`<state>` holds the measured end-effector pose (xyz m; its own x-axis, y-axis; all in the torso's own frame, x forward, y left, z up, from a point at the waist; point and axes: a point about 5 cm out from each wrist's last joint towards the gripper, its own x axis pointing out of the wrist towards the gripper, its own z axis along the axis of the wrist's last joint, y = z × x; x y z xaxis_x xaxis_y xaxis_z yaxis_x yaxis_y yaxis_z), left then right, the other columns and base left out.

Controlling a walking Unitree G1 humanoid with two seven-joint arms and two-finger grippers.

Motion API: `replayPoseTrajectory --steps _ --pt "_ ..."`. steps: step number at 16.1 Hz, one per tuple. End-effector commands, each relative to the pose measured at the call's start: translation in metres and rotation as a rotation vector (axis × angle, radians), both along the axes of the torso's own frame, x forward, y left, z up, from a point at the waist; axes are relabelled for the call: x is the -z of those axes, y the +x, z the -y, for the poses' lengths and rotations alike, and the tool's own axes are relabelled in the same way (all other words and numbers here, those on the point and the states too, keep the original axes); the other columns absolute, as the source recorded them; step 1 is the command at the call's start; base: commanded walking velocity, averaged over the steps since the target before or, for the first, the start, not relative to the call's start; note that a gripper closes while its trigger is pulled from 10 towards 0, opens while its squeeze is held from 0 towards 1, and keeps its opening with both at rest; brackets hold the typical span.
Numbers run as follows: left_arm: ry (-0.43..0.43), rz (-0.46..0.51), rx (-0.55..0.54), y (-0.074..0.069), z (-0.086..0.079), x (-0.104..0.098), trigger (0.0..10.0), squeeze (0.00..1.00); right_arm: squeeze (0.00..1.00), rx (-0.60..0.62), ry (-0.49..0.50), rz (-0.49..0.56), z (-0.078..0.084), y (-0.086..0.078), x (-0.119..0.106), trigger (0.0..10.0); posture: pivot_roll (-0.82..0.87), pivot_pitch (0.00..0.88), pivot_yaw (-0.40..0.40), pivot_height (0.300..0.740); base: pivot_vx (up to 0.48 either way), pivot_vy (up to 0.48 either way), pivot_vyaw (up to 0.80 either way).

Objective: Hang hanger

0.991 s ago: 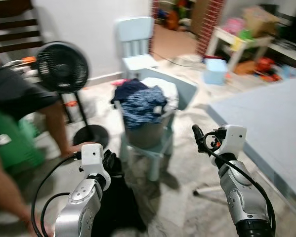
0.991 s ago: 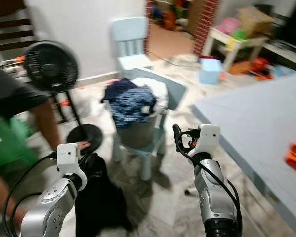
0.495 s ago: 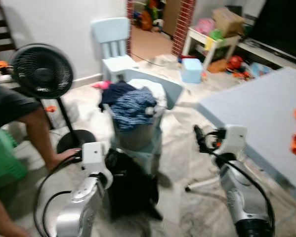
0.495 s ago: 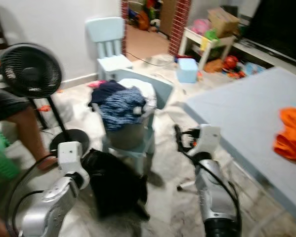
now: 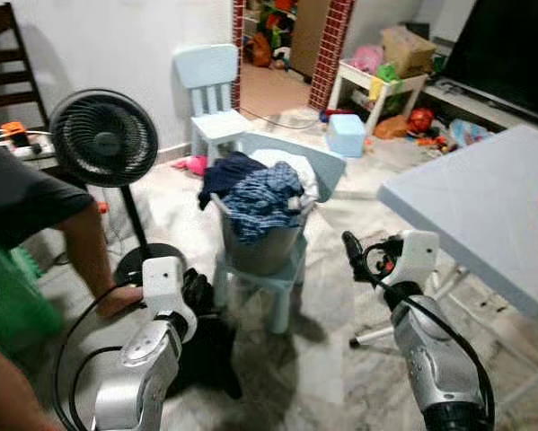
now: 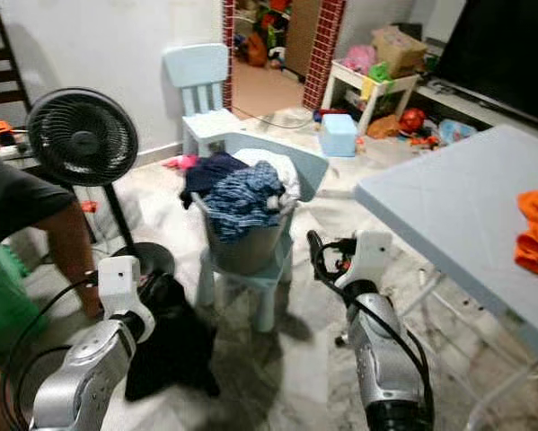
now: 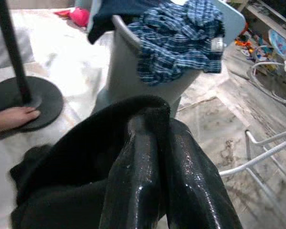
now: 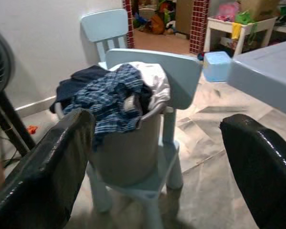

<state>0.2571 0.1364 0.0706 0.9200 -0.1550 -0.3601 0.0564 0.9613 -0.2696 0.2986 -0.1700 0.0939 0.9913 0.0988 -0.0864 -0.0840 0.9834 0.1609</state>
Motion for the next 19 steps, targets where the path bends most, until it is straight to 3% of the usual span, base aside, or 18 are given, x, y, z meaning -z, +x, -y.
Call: replayPoseTrajectory --steps 1,11,16,19 --pt "-0.015 0.022 0.028 0.003 0.011 -0.005 10.0 0.0 0.0 0.028 -0.012 0.008 0.011 0.0 -0.004 10.0 -0.05 0.0 -0.052 0.74 0.0 0.349 0.0" --pt "-0.027 0.034 0.016 0.01 0.01 -0.004 10.0 0.0 0.0 0.03 -0.004 0.019 0.009 0.004 -0.007 10.0 -0.07 0.0 -0.062 0.74 0.0 0.374 0.0" --pt "-0.069 0.103 0.054 0.012 0.015 -0.012 10.0 0.0 0.0 0.03 -0.005 0.027 0.012 0.003 -0.007 10.0 -0.07 0.0 -0.062 0.74 0.0 0.0 0.0" --pt "-0.078 0.124 0.037 0.013 0.012 -0.015 10.0 0.0 0.0 -0.012 0.002 0.022 0.001 0.004 -0.007 10.0 -0.06 0.0 -0.074 0.74 0.0 0.0 -0.15"
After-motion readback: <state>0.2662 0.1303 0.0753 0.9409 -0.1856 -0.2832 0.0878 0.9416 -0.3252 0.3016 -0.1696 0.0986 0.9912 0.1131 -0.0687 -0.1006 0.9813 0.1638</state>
